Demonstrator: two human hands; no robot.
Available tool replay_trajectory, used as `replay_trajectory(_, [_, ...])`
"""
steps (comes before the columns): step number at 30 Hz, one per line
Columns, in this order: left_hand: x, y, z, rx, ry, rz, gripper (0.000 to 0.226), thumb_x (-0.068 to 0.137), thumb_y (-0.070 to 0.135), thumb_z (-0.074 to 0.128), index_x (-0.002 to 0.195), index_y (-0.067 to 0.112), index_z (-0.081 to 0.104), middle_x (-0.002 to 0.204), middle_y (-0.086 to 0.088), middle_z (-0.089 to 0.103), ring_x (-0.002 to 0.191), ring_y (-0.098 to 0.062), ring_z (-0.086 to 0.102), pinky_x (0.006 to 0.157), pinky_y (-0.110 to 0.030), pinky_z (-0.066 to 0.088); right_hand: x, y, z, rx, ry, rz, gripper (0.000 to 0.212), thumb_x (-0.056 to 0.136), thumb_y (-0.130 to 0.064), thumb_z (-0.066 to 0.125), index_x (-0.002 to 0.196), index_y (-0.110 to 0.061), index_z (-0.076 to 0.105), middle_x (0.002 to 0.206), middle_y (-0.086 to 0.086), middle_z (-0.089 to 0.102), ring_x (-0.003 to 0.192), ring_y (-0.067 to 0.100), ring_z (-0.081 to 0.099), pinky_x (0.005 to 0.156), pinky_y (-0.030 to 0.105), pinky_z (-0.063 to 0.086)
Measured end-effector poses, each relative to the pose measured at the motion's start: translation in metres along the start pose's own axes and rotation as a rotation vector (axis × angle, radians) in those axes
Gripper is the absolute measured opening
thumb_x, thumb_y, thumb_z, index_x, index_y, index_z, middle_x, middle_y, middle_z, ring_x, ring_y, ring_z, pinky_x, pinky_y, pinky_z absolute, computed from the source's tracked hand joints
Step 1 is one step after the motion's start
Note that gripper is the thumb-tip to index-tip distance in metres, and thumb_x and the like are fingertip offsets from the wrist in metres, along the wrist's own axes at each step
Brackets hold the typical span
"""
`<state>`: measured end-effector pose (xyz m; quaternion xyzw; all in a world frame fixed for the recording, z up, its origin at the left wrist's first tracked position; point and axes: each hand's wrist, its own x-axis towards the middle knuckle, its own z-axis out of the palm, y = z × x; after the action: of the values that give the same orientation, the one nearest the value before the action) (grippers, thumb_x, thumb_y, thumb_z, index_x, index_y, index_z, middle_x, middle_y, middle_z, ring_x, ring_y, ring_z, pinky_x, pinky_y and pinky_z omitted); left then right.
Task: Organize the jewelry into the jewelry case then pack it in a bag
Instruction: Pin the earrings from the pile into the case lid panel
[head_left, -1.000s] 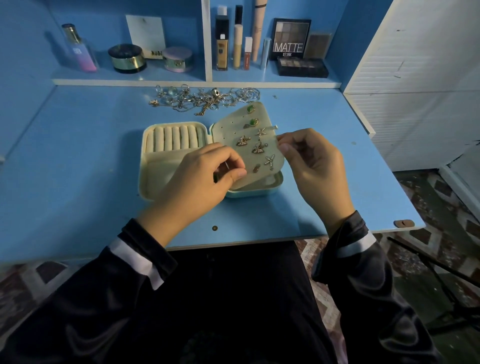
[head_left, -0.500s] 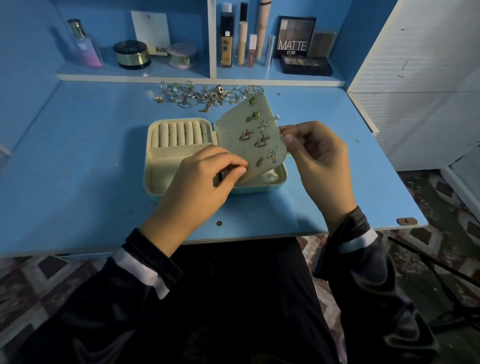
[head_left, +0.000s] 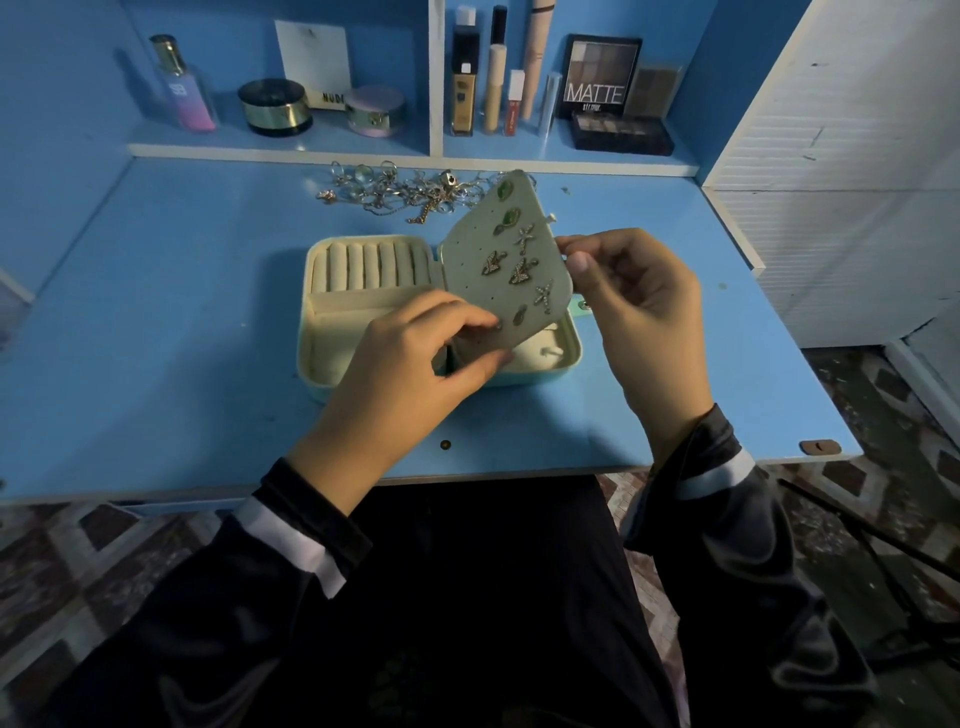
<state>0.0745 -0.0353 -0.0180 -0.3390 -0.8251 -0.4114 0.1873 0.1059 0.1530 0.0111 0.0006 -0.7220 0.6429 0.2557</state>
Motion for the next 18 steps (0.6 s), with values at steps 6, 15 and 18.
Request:
replay_trajectory(6, [-0.004,0.001,-0.001,-0.020,0.097,0.002,0.020,0.083,0.016,0.079,0.097,0.003,0.073,0.093,-0.003,0.069,0.080,-0.001,0.060,0.079,-0.011,0.049,0.004,-0.004,0.007,0.065,-0.027,0.008,0.006,0.094,0.002,0.056,0.096,0.003,0.062,0.100,0.017,0.070,0.083,0.017,0.066,0.078,0.028,0.054])
replay_trajectory(15, [-0.012,0.000,0.001,-0.116,0.166,-0.103,0.024,0.087,0.022,0.074,0.097,0.000,0.071,0.091,-0.005,0.068,0.080,-0.012,0.067,0.077,-0.028,0.058,-0.007,0.008,0.013,0.130,-0.056,0.105,0.003,0.093,-0.002,0.058,0.093,-0.003,0.061,0.083,0.006,0.066,0.074,0.012,0.060,0.069,0.024,0.050])
replay_trajectory(18, [-0.014,0.001,-0.001,-0.137,0.184,-0.123,0.019,0.086,0.016,0.075,0.095,0.000,0.071,0.089,-0.006,0.068,0.079,-0.007,0.066,0.078,-0.019,0.055,-0.012,0.009,0.017,0.171,-0.067,0.156,0.006,0.091,-0.002,0.062,0.089,-0.008,0.062,0.084,0.009,0.065,0.073,0.013,0.059,0.067,0.024,0.048])
